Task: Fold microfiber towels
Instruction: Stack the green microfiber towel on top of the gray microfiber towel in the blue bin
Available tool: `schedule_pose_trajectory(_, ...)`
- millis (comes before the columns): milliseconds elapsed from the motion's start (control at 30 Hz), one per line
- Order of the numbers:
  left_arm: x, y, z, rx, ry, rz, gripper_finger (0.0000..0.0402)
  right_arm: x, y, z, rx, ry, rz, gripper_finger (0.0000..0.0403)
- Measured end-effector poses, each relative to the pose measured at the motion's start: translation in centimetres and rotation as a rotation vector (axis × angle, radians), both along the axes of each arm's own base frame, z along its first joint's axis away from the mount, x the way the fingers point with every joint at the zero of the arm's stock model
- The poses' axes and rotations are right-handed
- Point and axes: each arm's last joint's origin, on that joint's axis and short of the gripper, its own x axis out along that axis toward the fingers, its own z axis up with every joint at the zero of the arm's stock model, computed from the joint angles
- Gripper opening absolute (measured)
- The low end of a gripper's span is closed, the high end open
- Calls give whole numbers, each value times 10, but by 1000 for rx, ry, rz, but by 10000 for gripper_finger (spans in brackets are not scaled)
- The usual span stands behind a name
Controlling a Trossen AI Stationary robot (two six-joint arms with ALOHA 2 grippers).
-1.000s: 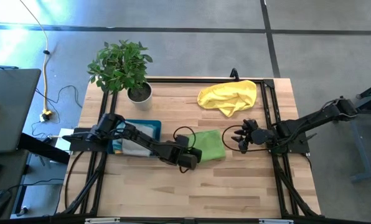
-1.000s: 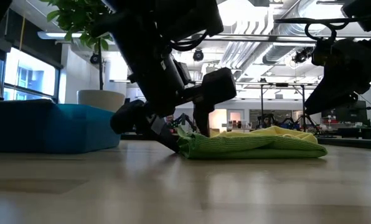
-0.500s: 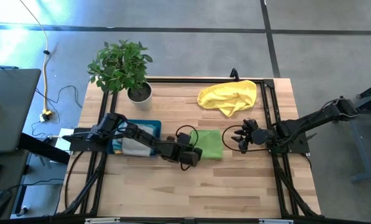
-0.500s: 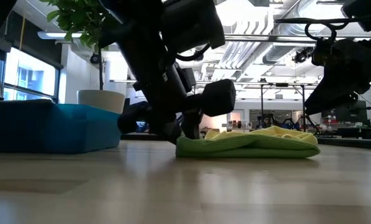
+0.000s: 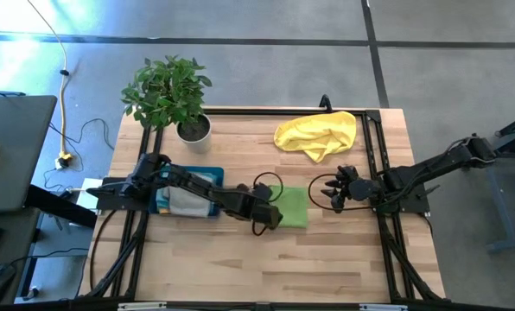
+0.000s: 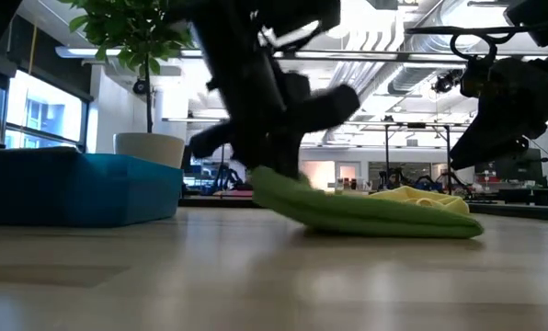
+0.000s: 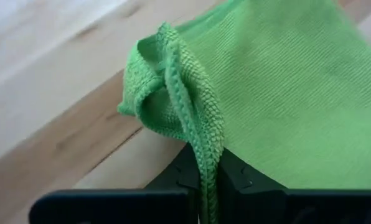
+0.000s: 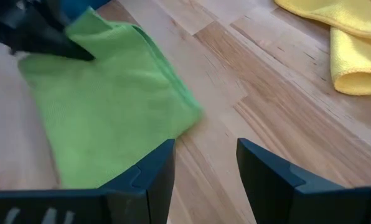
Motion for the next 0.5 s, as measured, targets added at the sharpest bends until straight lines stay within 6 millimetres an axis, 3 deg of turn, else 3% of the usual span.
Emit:
schedule_pose_trajectory(200,-16,0,42,-38,149,-93,9,-1,0,-1,-6,15,-1,165)
schedule_pose_trajectory(500,-81,2,108,-95,388,-81,9,-1,0,-2,-7,28,1,165)
